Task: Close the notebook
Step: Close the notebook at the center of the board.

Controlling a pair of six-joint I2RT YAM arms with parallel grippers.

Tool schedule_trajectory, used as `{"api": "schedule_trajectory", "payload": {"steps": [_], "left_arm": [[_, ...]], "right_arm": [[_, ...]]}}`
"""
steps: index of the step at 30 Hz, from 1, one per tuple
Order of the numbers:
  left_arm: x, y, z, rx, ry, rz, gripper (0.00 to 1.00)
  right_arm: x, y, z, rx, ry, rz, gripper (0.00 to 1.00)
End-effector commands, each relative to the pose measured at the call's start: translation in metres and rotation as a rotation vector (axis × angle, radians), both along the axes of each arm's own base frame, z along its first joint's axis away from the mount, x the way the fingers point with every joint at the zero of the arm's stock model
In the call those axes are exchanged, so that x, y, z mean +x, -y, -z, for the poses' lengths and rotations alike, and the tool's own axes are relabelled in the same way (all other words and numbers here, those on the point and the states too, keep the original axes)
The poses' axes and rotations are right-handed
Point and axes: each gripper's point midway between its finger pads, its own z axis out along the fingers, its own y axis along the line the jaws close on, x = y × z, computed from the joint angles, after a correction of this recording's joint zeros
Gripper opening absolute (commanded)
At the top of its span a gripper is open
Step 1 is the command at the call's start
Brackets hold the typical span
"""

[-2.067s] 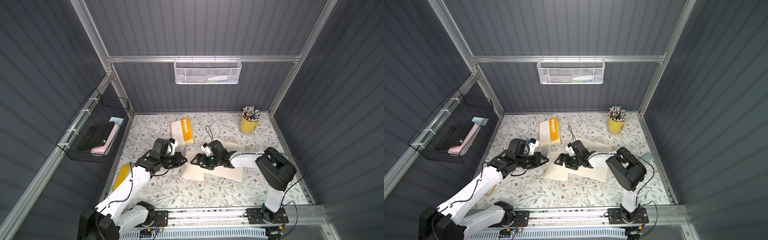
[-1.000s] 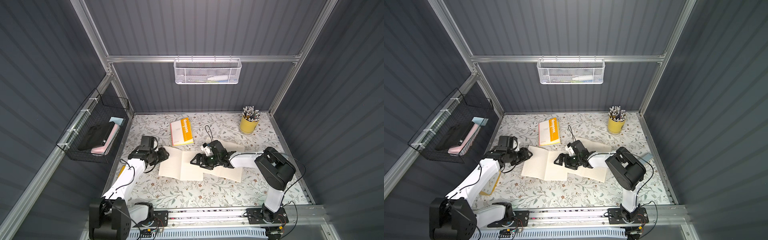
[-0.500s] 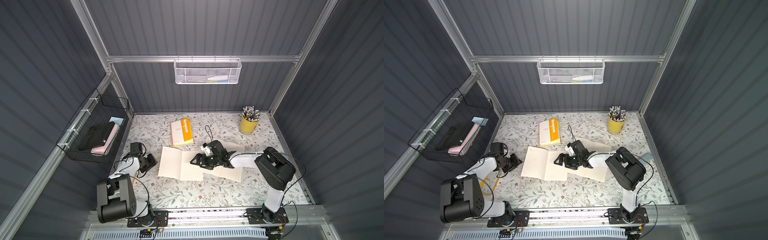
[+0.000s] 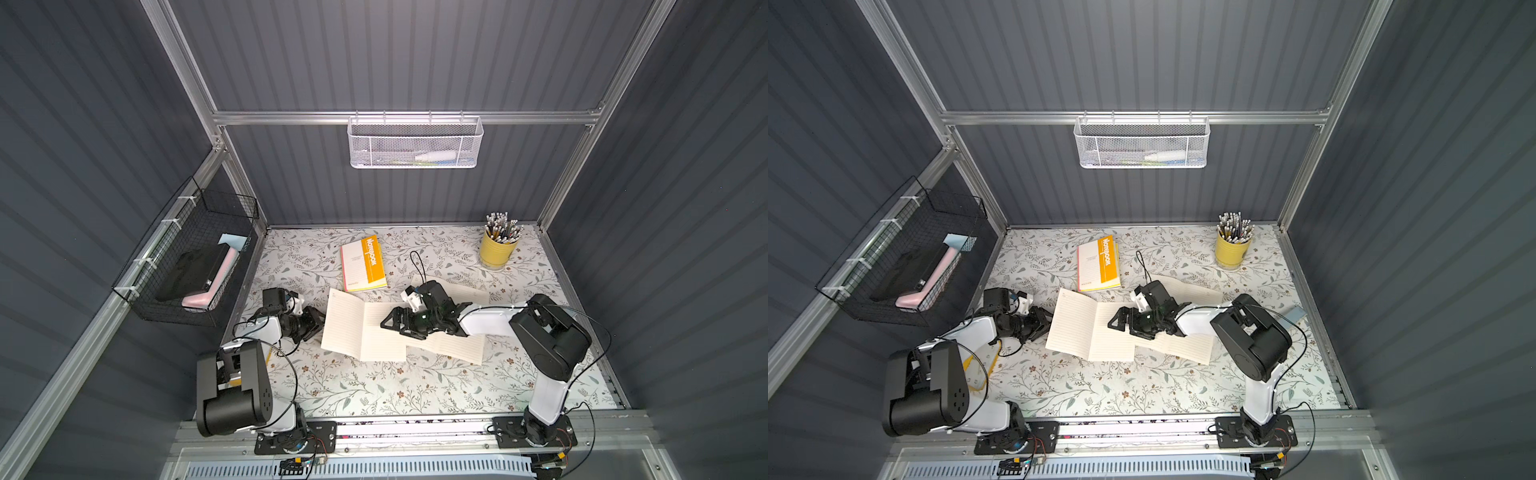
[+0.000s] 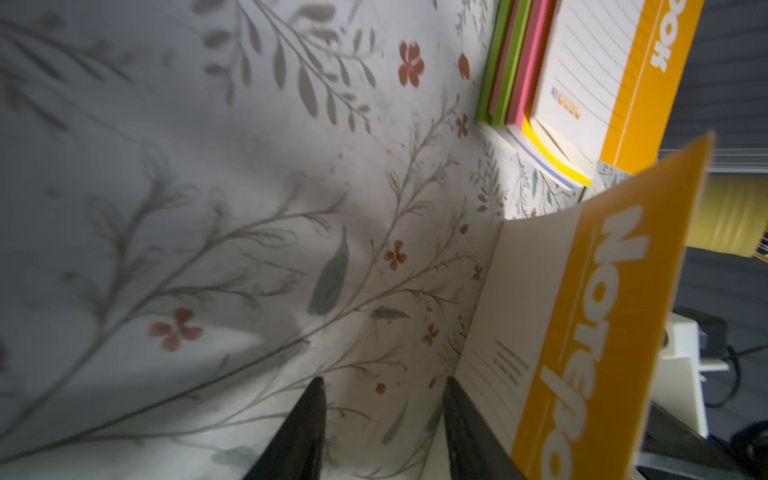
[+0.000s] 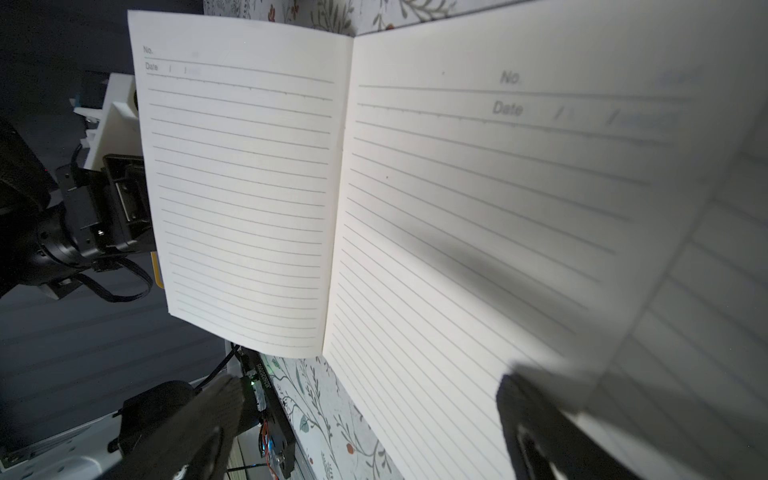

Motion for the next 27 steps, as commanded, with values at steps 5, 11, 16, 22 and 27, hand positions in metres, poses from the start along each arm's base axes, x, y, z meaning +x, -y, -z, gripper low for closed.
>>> {"api": "schedule_trajectory", "payload": {"steps": [5, 11, 16, 22, 27], "left_arm": [[0.001, 0.03, -0.042, -0.199, 0.152, 0.098, 0.46], [0.005, 0.067, -0.061, -0.213, 0.211, 0.197, 0.48], [0.011, 0.097, -0.059, -0.196, 0.21, 0.255, 0.48], [0.015, 0.11, -0.046, -0.175, 0.188, 0.288, 0.48], [0.013, 0.125, -0.033, -0.166, 0.164, 0.325, 0.48]], "right_arm": [[-0.007, 0.007, 0.011, -0.046, -0.03, 0.003, 0.99], [-0.006, 0.006, 0.012, -0.043, -0.034, 0.006, 0.99], [-0.006, 0.007, 0.004, -0.039, -0.018, 0.011, 0.99], [-0.003, 0.01, -0.022, -0.025, 0.037, 0.017, 0.99], [0.003, 0.014, -0.051, -0.009, 0.109, 0.048, 0.99]]}}
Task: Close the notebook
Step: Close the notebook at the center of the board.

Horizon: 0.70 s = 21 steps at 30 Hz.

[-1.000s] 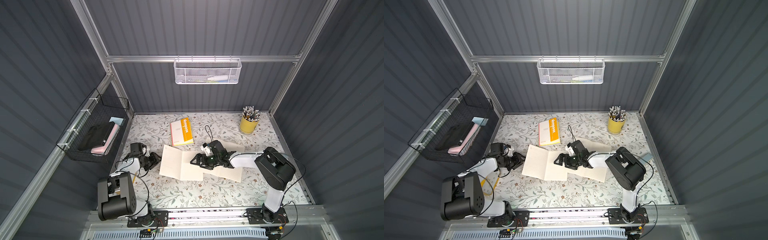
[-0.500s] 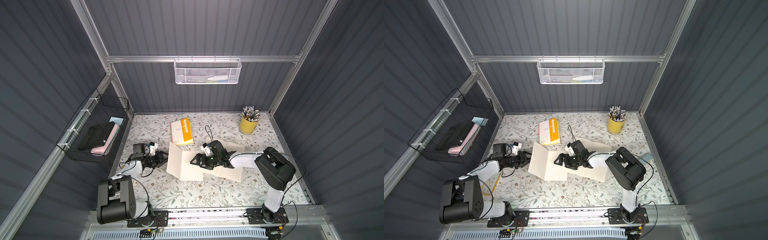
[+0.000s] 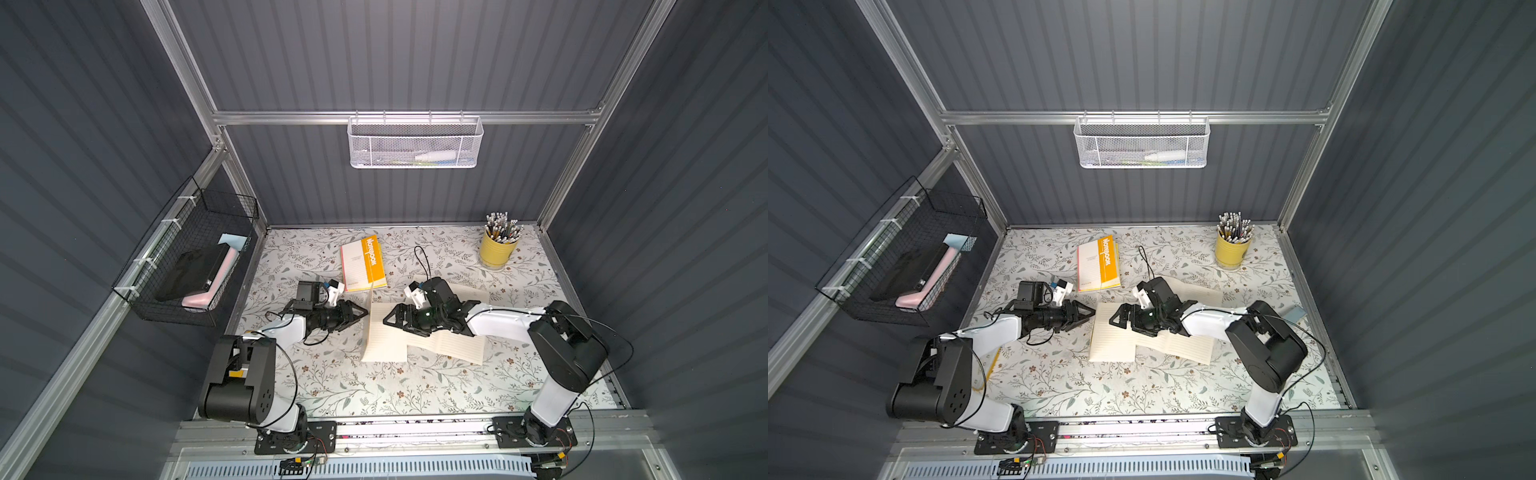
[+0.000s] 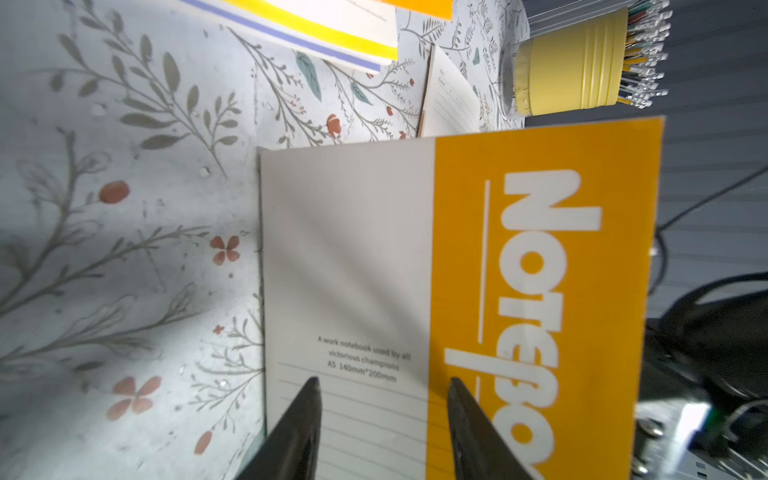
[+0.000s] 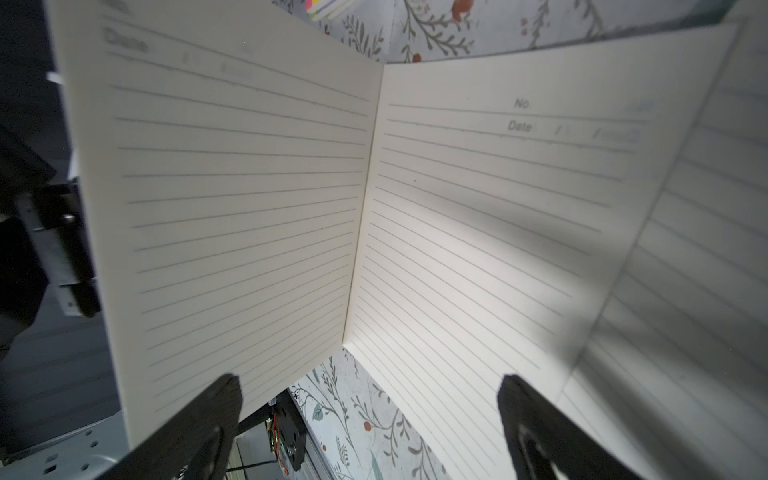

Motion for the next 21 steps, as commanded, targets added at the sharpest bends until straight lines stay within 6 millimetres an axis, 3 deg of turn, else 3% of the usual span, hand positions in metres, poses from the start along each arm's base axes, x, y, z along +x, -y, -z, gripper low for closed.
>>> {"api": "schedule_trajectory", "payload": {"steps": [1, 14, 21], "left_arm": [[0.009, 0.011, -0.001, 0.011, 0.026, 0.019, 0.47], [0.003, 0.044, 0.033, 0.087, -0.031, 0.095, 0.46], [-0.002, 0.046, 0.038, 0.104, -0.045, 0.105, 0.46]], "right_arm": [[0.004, 0.005, -0.015, -0.008, 0.052, 0.02, 0.99], [0.013, 0.001, -0.048, 0.016, 0.121, 0.023, 0.99], [0.008, -0.006, -0.034, 0.058, 0.064, 0.006, 0.99]]}}
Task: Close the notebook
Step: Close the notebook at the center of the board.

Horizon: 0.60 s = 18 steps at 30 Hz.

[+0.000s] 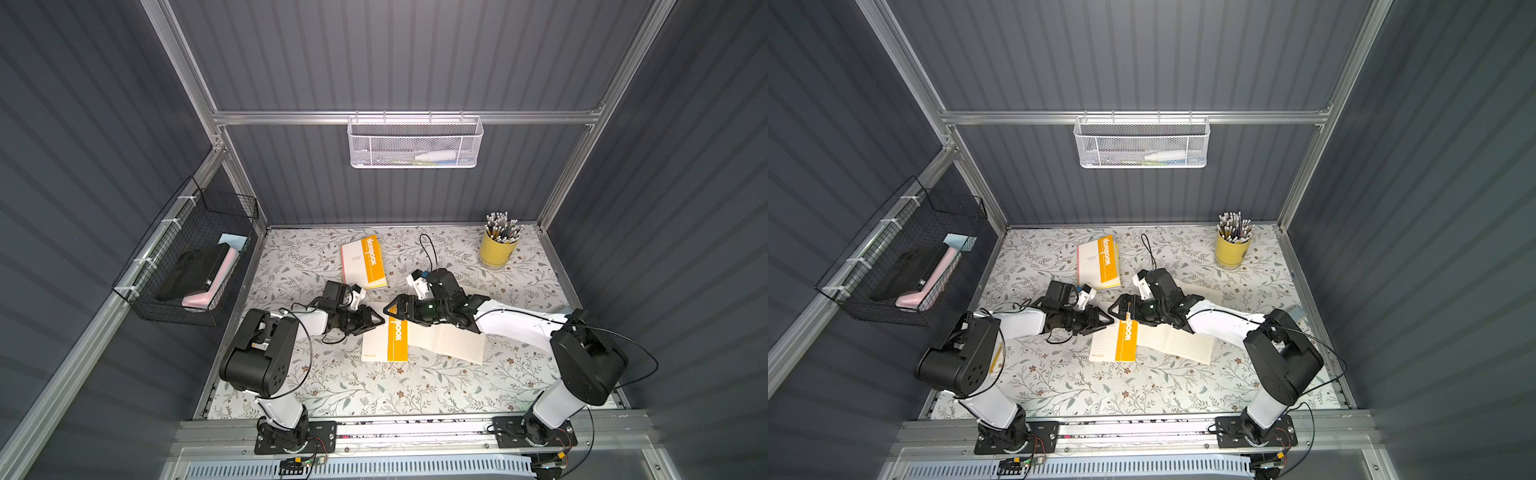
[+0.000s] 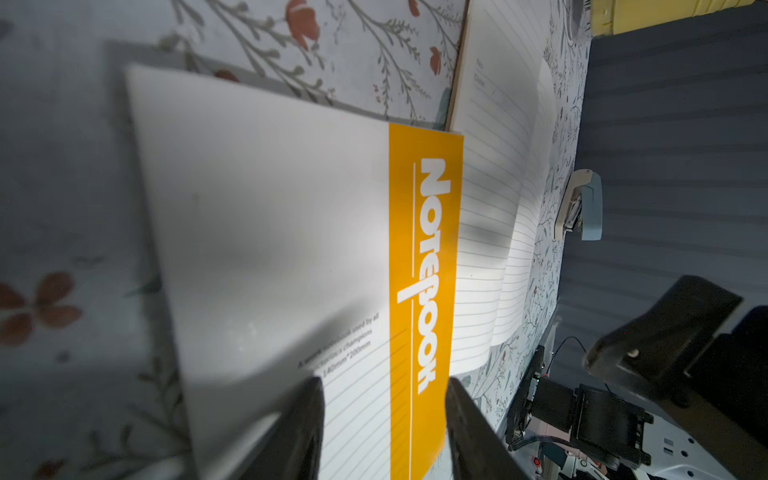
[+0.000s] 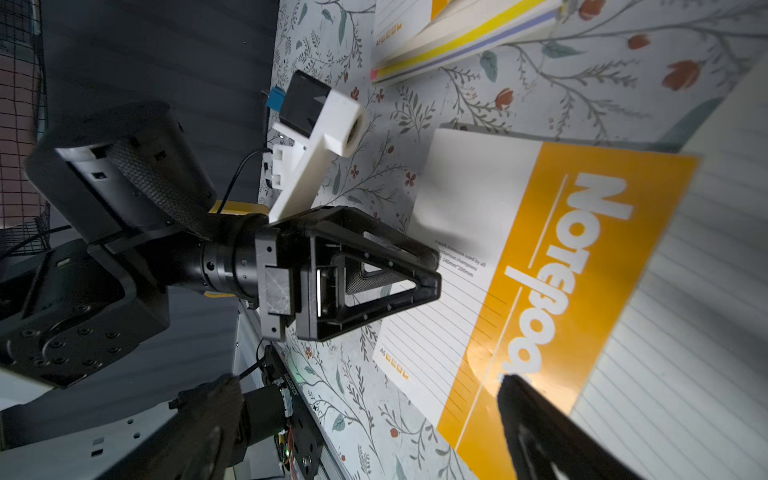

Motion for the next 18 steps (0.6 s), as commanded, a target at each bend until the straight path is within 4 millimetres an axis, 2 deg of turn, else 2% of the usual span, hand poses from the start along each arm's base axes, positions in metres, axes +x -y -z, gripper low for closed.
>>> {"api": "schedule_trajectory", "payload": {"steps": [1, 8, 18], "left_arm": [[0.002, 0.001, 0.0, 0.019, 0.001, 0.001, 0.46], [-0.001, -0.001, -0.003, 0.032, 0.003, 0.012, 0.46], [0.002, -0.004, -0.007, 0.065, 0.009, -0.001, 0.46]], "right_arm": [[-0.004, -0.004, 0.011, 0.022, -0.037, -0.009, 0.99], [-0.011, -0.003, 0.045, 0.014, -0.11, -0.012, 0.99], [-0.016, -0.001, 0.07, -0.012, -0.161, -0.009, 0.99]]}}
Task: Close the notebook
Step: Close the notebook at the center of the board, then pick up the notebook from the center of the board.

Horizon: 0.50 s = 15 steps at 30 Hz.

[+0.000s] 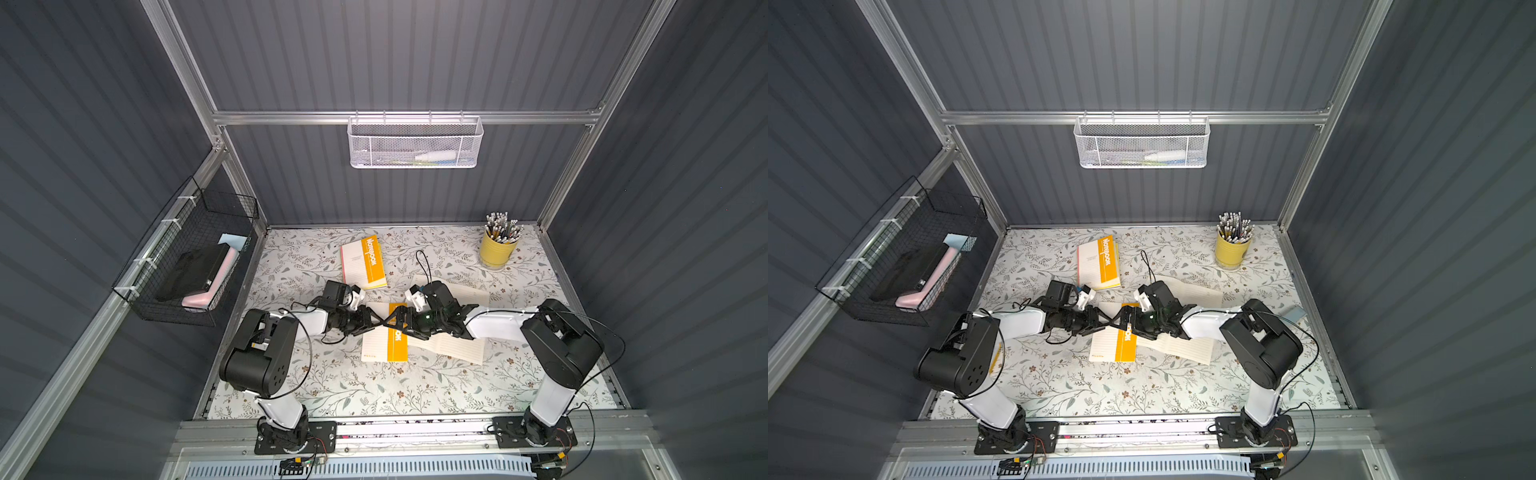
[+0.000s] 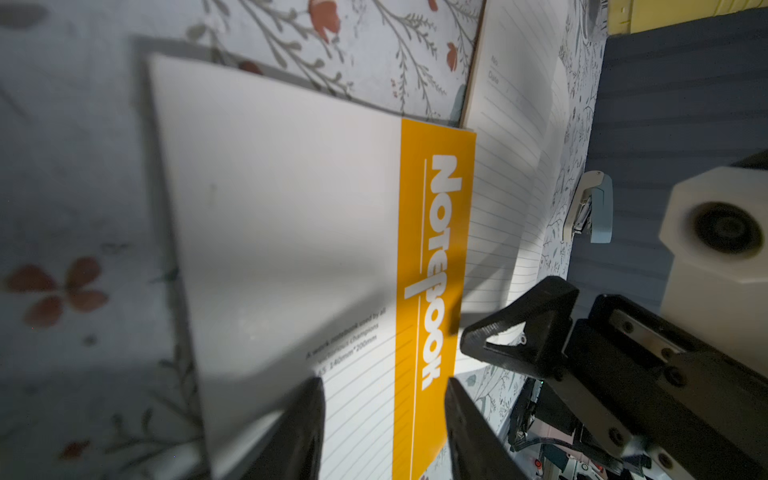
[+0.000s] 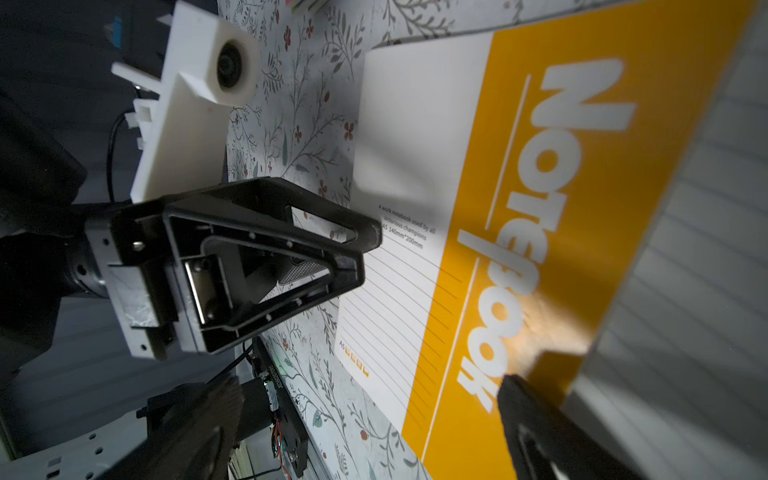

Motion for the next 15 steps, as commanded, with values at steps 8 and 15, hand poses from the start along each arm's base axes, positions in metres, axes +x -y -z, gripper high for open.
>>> {"api": "schedule_trajectory", "payload": {"steps": [8, 15], "left_arm": [[0.012, -0.009, -0.023, 0.096, 0.067, -0.014, 0.46], [0.011, -0.023, -0.024, 0.187, 0.049, -0.024, 0.45]], "right_arm": [[-0.009, 0.004, 0.023, -0.011, -0.054, -0.001, 0.99], [-0.011, 0.008, 0.026, -0.034, -0.06, 0.002, 0.99]]}}
